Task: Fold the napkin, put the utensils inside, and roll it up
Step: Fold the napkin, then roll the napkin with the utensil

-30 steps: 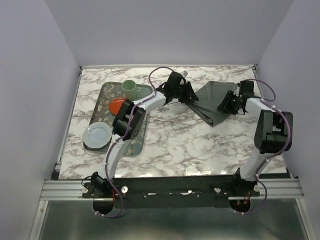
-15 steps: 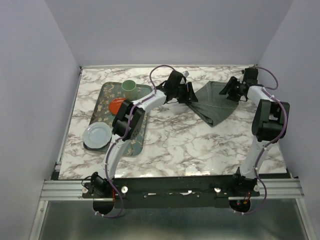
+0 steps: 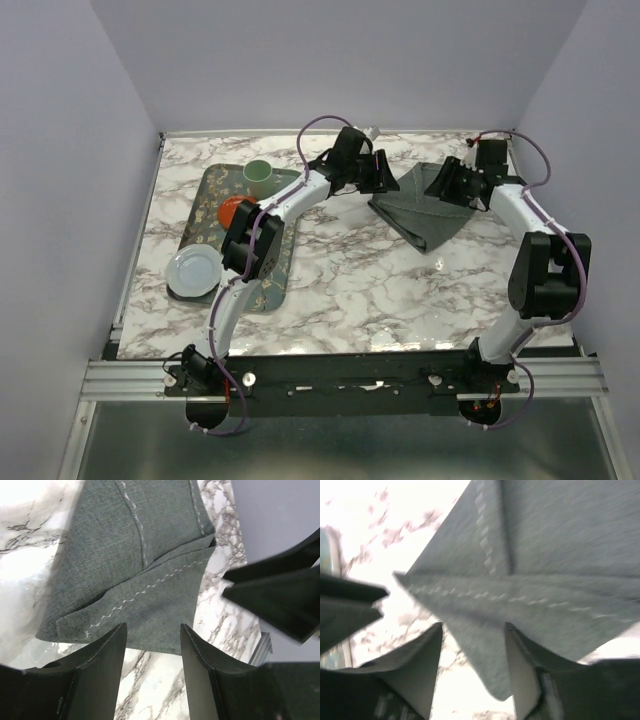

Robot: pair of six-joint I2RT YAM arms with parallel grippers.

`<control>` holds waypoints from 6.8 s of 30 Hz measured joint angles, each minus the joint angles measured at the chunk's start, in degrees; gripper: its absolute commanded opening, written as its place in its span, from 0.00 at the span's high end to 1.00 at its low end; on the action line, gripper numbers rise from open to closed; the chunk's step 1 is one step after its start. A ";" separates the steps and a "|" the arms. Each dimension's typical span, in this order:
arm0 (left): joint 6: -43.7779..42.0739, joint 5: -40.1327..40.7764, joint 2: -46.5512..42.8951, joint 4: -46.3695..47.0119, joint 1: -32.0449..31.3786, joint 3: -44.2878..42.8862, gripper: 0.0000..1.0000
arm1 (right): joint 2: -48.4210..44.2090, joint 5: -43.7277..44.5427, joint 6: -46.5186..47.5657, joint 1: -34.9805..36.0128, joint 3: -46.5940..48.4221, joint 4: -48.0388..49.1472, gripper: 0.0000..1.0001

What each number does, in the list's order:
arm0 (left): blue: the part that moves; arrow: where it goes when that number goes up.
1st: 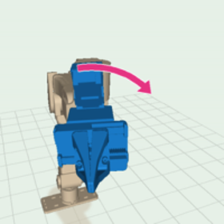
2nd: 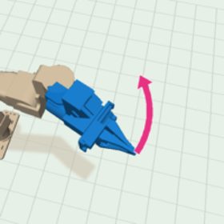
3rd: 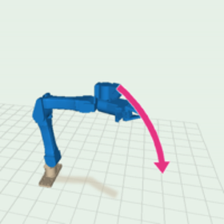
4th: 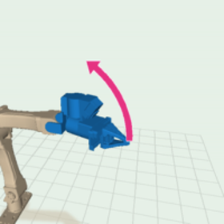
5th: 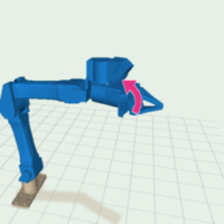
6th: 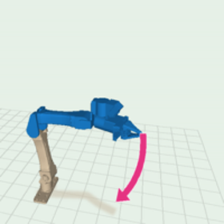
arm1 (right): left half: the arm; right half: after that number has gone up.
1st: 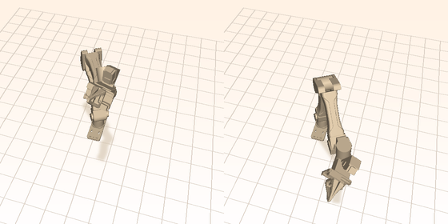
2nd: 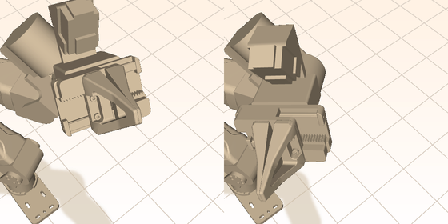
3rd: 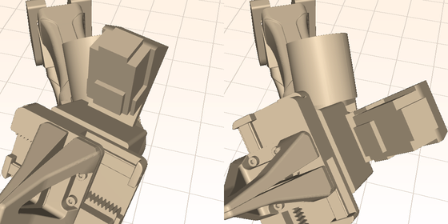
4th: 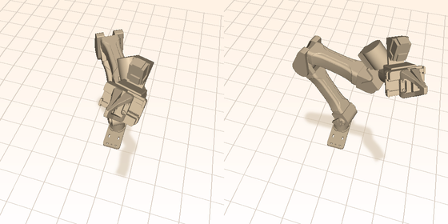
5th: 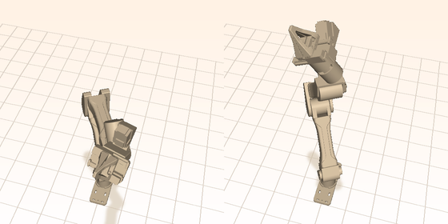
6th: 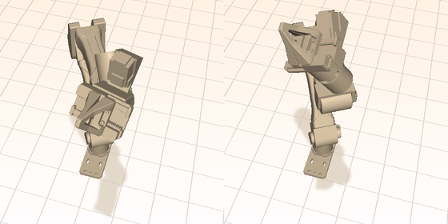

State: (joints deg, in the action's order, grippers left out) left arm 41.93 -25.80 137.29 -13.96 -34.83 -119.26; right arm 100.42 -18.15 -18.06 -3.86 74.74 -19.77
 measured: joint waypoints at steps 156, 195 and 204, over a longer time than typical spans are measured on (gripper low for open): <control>2.49 -4.70 -38.77 12.59 15.82 46.77 0.53 | 4.83 28.85 2.05 46.16 0.22 -20.63 0.34; 4.48 -6.10 -38.77 15.19 17.20 47.63 0.53 | 14.10 33.03 2.40 48.81 8.28 -25.35 0.57; 4.66 -6.23 -38.80 15.23 17.22 47.71 0.53 | 14.51 35.08 2.49 48.83 7.41 -24.92 0.55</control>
State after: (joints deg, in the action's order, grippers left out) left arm 46.59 -32.03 98.50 1.28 -17.61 -71.55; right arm 114.93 16.93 -15.57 44.97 82.15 -44.69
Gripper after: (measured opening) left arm 0.472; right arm 0.434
